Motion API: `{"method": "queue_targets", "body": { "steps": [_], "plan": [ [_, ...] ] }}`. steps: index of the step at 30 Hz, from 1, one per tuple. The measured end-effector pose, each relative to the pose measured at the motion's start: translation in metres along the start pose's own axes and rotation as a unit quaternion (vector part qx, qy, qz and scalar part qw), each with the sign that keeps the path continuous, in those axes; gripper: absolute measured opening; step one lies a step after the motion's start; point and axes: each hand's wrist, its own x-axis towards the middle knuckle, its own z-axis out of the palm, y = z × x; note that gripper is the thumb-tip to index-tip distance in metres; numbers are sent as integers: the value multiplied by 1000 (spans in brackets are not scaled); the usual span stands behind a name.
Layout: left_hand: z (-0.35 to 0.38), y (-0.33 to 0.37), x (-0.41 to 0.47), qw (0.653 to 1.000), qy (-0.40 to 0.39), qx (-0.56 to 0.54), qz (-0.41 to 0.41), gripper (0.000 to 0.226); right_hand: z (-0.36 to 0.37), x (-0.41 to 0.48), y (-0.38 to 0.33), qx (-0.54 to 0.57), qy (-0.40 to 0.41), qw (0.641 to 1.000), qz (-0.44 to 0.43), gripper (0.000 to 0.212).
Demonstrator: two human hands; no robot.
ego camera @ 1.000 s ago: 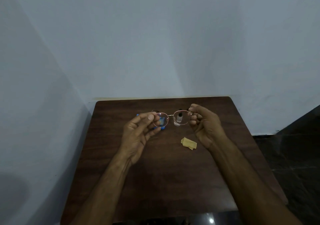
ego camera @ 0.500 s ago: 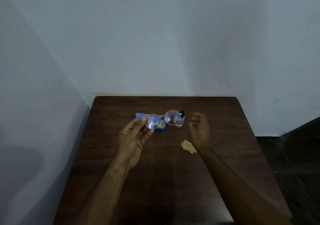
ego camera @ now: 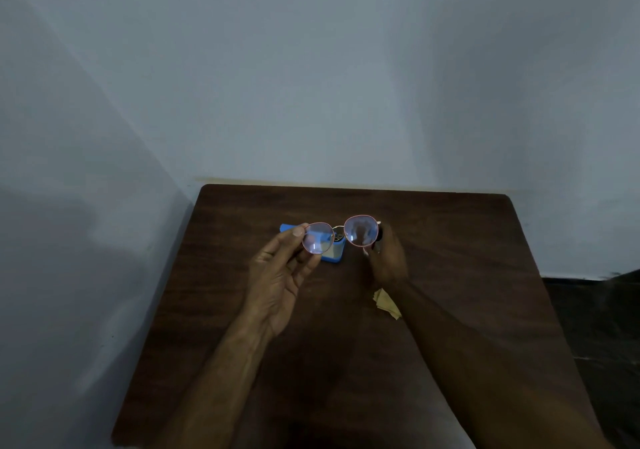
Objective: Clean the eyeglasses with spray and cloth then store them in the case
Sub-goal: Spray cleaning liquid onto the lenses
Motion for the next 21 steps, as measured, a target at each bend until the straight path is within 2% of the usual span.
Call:
{"method": "queue_targets", "body": {
  "steps": [6, 15, 19, 21],
  "plan": [
    [3, 8, 3, 1000, 6, -25, 3, 21, -6, -2, 0, 62, 32, 997, -11, 16],
    [-6, 27, 5, 997, 19, -67, 38, 31, -42, -52, -38, 186, 139, 968, -98, 27],
    [-12, 32, 3, 995, 34, -76, 56, 24, -57, -85, -78, 198, 174, 950, -165, 23],
    [-14, 33, 0, 995, 37, -68, 59, 19, -61, -101, -97, 199, 191, 942, -192, 28]
  ]
}}
